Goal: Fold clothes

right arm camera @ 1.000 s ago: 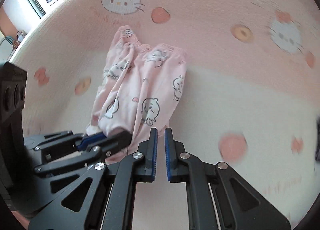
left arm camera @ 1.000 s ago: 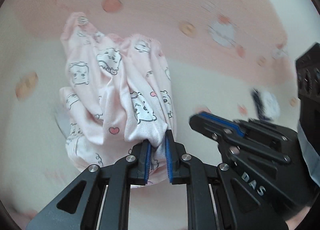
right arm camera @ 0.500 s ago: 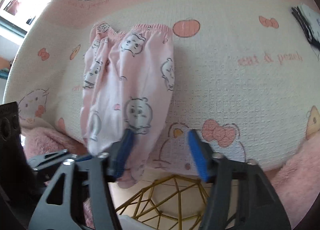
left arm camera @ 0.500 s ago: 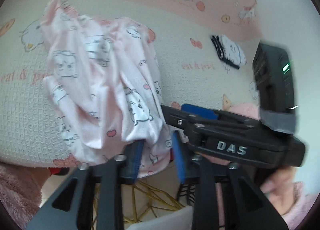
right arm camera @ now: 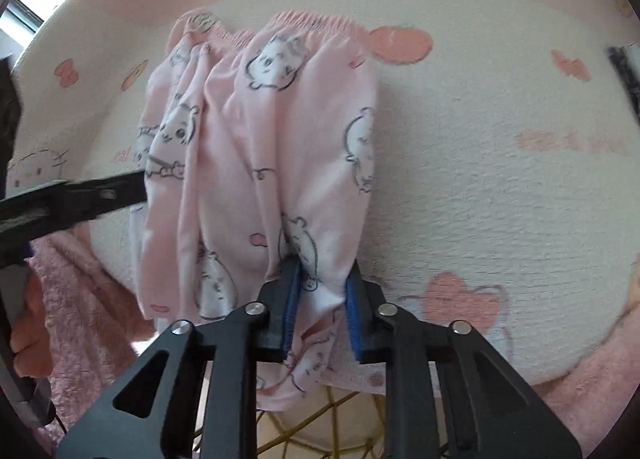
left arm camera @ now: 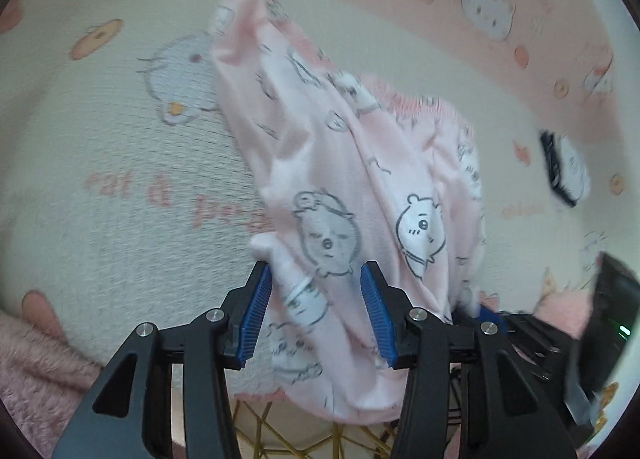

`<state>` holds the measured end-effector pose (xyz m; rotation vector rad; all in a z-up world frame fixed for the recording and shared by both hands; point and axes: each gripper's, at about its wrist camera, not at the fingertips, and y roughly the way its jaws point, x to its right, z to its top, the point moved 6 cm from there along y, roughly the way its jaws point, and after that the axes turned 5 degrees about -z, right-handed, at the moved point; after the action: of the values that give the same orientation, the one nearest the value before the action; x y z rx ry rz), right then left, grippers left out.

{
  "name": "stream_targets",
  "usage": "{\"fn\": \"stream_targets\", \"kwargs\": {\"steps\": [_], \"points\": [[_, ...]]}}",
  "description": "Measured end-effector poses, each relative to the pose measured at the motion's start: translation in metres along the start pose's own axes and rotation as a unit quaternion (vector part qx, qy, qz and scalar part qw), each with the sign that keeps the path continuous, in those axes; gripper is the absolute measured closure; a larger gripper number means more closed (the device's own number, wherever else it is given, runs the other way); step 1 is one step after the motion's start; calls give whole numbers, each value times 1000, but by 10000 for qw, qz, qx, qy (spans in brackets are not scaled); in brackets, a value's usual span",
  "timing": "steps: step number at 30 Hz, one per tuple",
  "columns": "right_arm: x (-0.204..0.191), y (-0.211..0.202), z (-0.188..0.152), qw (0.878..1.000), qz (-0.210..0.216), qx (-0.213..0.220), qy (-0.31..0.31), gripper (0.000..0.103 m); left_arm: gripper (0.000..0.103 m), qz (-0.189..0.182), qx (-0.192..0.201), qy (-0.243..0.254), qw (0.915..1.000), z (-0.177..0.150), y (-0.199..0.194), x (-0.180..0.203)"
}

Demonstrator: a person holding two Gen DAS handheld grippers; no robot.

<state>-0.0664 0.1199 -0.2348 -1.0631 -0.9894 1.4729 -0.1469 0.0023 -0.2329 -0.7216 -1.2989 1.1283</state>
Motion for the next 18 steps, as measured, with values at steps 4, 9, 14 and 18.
{"fn": "stream_targets", "kwargs": {"steps": [4, 9, 14, 18], "points": [[22, -10, 2, 9986, -498, 197, 29, 94, 72, -14, -145, 101, 9998, -10, 11, 17], [30, -27, 11, 9948, -836, 487, 308, 94, 83, -241, -281, 122, 9992, -29, 16, 39], [63, -50, 28, 9784, -1646, 1108, 574, 94, 83, -645, -547, 634, 9944, -62, 11, 76], [61, -68, 12, 9821, -1118, 1187, 946, 86, 76, -775, -331, 505, 9952, -57, -7, 73]]}}
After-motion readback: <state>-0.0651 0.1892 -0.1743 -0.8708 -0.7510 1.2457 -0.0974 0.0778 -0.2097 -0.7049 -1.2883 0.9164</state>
